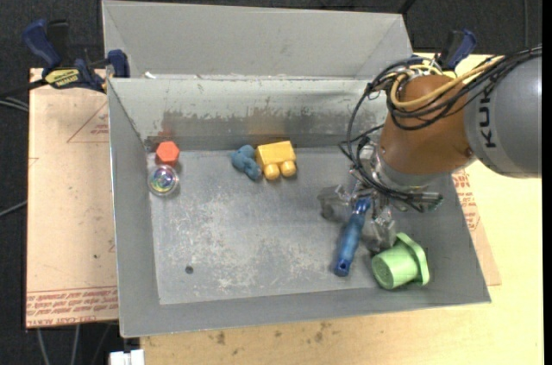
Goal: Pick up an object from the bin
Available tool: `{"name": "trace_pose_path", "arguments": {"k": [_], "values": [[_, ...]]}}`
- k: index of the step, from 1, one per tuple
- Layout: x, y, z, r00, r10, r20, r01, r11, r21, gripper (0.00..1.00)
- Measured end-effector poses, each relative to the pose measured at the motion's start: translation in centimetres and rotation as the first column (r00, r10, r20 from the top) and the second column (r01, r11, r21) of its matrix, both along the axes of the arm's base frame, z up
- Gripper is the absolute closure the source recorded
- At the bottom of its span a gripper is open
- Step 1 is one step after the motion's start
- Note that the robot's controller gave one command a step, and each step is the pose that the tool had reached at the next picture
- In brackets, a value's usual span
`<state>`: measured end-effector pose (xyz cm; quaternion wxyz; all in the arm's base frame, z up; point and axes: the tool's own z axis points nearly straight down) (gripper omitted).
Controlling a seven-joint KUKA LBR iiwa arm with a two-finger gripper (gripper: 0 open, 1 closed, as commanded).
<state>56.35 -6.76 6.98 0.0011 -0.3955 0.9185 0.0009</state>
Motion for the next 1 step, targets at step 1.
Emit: {"name": "trace_pose_path", "arguments": {"k": [1], "values": [[-0.01, -0.08, 0.03, 1.0, -0.001, 0.0, 0.001, 1.0, -0.001, 1.0]]}}
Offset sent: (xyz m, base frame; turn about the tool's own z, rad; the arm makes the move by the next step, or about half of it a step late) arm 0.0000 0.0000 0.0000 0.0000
